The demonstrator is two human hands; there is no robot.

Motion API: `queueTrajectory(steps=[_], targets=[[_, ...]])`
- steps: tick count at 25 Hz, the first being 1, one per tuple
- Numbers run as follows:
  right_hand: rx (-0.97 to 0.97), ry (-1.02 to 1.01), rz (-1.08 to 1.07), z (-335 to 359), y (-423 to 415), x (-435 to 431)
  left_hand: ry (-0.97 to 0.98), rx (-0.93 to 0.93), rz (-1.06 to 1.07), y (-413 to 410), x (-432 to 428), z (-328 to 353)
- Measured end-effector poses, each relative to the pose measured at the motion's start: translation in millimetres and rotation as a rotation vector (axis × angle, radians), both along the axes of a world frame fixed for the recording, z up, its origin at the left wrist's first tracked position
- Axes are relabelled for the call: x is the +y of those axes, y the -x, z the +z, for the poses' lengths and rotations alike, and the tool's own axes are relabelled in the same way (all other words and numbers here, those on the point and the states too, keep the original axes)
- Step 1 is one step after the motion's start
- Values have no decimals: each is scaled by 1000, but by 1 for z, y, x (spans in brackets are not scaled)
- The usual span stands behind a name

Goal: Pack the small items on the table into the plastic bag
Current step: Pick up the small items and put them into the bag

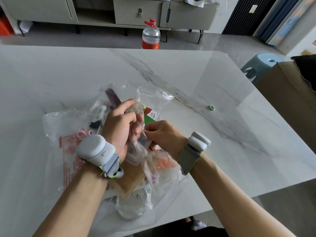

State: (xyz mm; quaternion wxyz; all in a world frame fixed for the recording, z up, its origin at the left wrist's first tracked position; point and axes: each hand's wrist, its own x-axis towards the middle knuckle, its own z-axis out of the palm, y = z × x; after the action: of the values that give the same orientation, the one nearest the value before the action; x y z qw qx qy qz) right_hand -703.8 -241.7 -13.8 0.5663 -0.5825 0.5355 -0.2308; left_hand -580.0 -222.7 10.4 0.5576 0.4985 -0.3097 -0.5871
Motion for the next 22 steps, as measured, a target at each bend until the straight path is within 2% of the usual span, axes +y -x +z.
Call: queueTrajectory(steps=[5,6,9,10,12,15,18,19,22], targets=[[-115,-151,9,0,-8,3,9,14,15,-1,0,4],[-84,-117,29,-1,-8,2,5,13,17,-1,0,4],[206,210,154,-5,-6,-1,-7,7,29,-2,0,3],[235,269,208,-7,-7,-1,-7,5,33,-3,0,3],[173,233,289,-9,-8,1,-5,9,35,-2,-1,4],[-36,149,304,-8,-8,2,-5,10,34,-3,-1,4],[-174,145,120,-9,-1,-8,-12,15,28,-5,-1,4],[-136,152,-5,-10,7,-15,-16,10,27,-6,-1,3],[313,366,-437,-25,54,-44,-37,-10,32,-7,-3,0]])
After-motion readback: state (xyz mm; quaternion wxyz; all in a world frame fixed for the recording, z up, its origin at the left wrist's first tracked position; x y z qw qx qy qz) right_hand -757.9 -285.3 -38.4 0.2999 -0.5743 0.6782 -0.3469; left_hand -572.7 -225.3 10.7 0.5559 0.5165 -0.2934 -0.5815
